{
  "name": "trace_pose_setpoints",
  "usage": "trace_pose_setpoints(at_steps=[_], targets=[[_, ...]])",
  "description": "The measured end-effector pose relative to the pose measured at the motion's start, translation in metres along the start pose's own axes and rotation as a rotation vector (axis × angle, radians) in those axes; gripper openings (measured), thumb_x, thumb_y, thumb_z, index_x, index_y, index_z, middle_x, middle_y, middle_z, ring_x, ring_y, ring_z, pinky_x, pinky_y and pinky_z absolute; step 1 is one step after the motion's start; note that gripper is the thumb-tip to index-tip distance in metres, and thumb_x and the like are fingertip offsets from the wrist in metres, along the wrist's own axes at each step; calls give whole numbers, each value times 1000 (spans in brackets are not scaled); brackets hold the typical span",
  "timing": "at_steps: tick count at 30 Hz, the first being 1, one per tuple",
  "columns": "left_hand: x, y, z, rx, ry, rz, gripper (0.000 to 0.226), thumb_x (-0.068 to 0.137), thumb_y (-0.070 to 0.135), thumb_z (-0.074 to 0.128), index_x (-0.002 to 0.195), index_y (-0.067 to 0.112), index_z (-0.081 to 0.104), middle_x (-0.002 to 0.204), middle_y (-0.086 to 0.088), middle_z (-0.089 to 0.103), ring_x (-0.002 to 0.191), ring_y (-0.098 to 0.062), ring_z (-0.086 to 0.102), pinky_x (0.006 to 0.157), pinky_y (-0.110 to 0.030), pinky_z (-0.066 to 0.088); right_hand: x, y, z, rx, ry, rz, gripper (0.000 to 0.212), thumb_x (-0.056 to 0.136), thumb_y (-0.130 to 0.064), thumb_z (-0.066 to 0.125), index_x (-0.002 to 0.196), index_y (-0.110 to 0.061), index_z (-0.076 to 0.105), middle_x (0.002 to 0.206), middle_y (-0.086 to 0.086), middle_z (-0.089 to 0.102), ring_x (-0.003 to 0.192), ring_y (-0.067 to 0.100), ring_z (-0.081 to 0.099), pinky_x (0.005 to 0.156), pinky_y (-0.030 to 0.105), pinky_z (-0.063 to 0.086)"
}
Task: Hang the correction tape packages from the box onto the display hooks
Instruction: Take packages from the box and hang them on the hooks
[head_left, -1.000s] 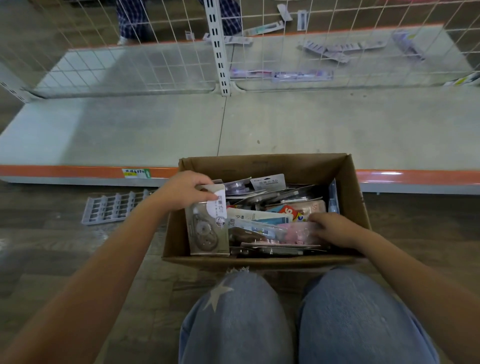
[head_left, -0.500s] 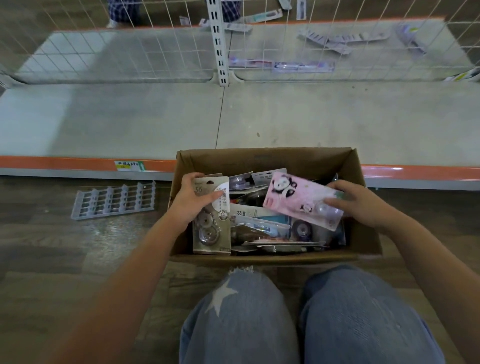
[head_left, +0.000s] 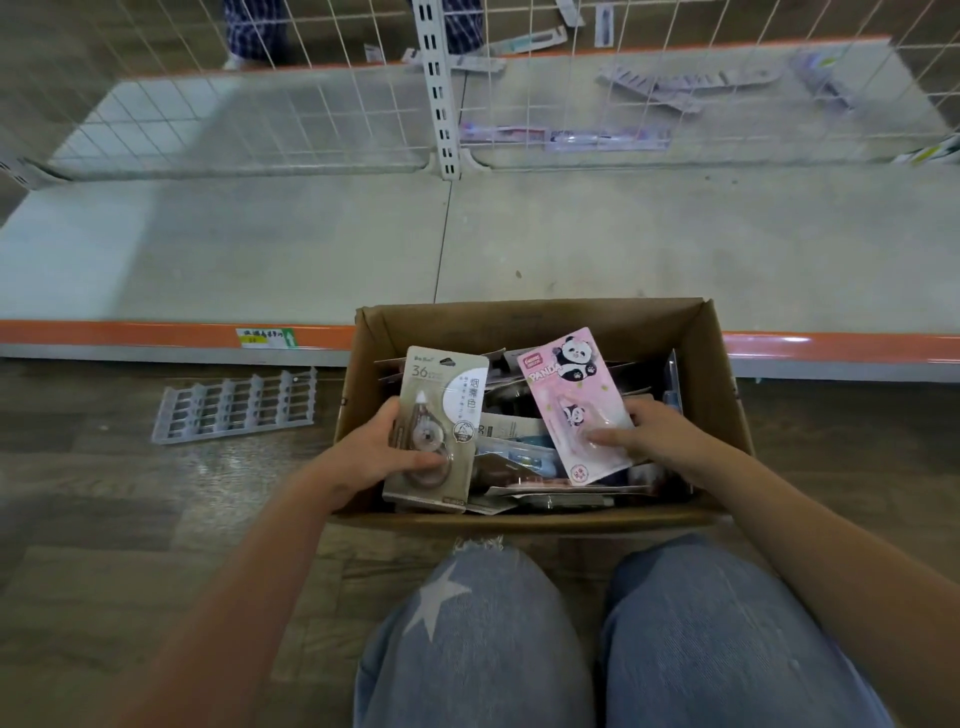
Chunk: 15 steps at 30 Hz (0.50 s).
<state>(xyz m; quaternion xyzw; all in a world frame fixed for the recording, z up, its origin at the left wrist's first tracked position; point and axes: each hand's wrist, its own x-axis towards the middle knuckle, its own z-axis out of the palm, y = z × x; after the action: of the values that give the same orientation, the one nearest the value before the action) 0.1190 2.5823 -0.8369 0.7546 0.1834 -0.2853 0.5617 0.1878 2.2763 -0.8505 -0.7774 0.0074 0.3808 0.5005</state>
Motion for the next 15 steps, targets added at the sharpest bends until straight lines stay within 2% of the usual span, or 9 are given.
trace_pose_setpoints(at_steps=[4, 7, 11, 15], targets=[[5, 4, 2, -269, 57, 49, 57, 77, 4, 72, 120, 31, 47, 116, 1, 65, 106, -17, 63, 88, -34, 53, 10, -3, -3, 229, -44, -21, 38, 85, -15, 67, 122, -17, 55, 116, 2, 68, 101, 20, 67, 83, 33, 55], [6, 22, 4, -400, 78, 83, 55, 74, 4, 71, 118, 27, 48, 111, -2, 68, 102, -19, 67, 80, -33, 56, 6, -21, -13, 367, -18, -58, 33, 86, -10, 64, 117, -20, 57, 112, 1, 69, 99, 19, 68, 79, 33, 55], [-5, 68, 3, -419, 84, 96, 62, 70, 5, 72, 125, 16, 46, 113, -8, 66, 100, -21, 67, 76, -30, 57, -18, -62, -34, 447, 12, -64, 29, 86, -6, 62, 112, -20, 59, 107, 3, 71, 96, 20, 68, 80, 36, 55], [-36, 131, 3, -368, 81, 83, 48, 79, -2, 69, 120, 13, 49, 110, -9, 67, 94, -18, 68, 69, -23, 57, -61, -115, -55, 450, 52, -46, 26, 85, -4, 63, 108, -15, 61, 100, 4, 72, 90, 20, 69, 71, 35, 57]])
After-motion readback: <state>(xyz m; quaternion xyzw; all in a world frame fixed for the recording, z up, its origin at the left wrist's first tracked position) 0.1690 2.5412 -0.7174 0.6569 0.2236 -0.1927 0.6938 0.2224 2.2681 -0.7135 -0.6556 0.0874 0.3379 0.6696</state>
